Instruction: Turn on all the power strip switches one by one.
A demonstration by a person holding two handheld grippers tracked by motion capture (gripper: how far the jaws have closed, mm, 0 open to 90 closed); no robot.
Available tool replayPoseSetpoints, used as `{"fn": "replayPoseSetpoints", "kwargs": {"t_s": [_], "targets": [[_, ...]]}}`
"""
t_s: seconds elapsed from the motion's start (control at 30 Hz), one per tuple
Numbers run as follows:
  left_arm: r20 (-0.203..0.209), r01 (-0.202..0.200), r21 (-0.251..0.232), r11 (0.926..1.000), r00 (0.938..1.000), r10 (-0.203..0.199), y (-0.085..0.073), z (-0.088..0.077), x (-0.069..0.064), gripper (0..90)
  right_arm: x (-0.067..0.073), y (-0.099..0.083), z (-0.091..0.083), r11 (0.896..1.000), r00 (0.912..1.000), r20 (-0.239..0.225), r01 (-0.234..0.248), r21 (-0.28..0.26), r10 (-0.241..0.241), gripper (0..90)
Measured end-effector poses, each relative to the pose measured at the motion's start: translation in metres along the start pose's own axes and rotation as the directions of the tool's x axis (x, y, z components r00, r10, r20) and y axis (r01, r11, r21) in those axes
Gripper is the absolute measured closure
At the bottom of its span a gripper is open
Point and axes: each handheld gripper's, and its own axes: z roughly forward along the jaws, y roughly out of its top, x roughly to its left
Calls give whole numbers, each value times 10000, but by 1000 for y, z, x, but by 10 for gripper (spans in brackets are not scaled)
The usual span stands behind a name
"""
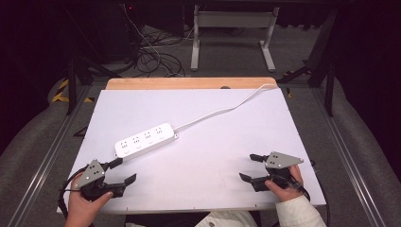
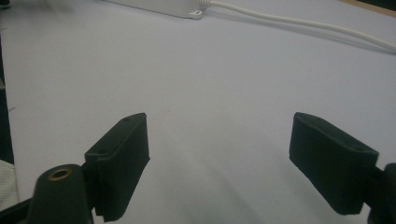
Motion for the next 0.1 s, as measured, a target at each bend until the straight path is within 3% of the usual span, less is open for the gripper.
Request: {"fn": "replayPoseSetpoints", "kwargs": {"t_s": [0.1], "targets": [[-48,-18,-26,10000,10000,18,0,-1,0,201,0,0,0,10000,10000,8,-4,5,4,205]]}}
